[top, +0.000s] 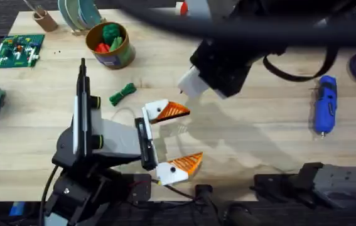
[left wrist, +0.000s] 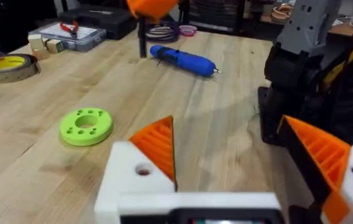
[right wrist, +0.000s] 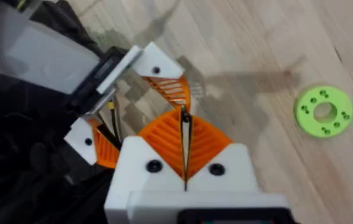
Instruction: Pick up the gripper from the table and insert it into the empty holder that is missing its gripper. Then pick up a screw, insert it into the mounting hole, and use the screwdriver to tighten it. Finally, clean up the table by picking up the vegetable and placing it into the bucket.
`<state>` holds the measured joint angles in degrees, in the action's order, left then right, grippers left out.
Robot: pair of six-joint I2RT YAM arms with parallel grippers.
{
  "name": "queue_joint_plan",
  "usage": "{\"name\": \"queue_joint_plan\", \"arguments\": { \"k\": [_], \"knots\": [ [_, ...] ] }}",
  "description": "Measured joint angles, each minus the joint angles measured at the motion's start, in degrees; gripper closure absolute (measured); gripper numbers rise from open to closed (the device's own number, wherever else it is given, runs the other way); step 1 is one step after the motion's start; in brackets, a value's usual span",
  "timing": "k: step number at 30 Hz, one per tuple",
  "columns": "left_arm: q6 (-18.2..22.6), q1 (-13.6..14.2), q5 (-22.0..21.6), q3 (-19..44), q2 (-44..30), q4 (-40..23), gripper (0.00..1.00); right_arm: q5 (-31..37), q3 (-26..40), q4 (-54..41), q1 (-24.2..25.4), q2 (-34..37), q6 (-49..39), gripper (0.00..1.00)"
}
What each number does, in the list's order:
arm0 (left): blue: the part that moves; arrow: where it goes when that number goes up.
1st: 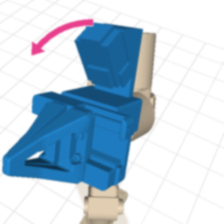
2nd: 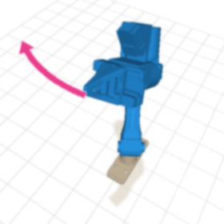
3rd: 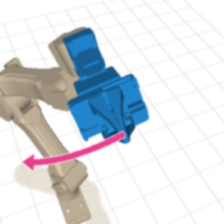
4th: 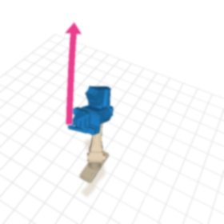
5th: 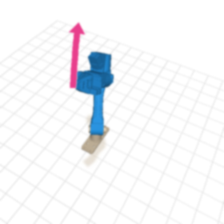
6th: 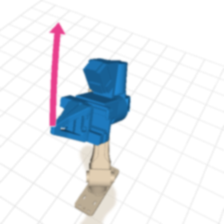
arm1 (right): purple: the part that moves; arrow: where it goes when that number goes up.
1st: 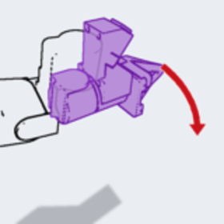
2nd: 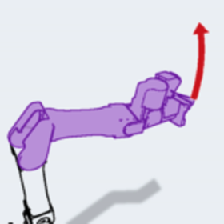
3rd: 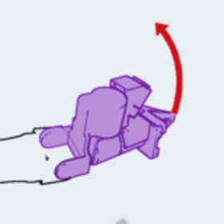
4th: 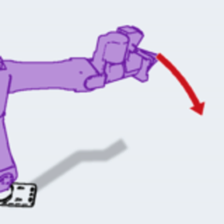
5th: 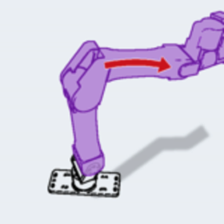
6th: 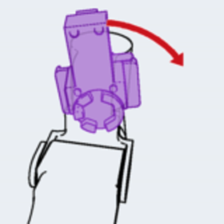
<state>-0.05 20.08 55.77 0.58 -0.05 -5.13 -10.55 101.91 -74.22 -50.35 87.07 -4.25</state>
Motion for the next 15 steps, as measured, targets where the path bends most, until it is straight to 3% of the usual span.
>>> {"name": "queue_joint_plan", "arguments": {
  "k": [15],
  "knots": [
    [0.0,0.0,0.0,0.0,0.0,0.0,0.008,-0.28,0.15,3.56,-5.62,2.38,-3.3,0.995]
  ]
}}
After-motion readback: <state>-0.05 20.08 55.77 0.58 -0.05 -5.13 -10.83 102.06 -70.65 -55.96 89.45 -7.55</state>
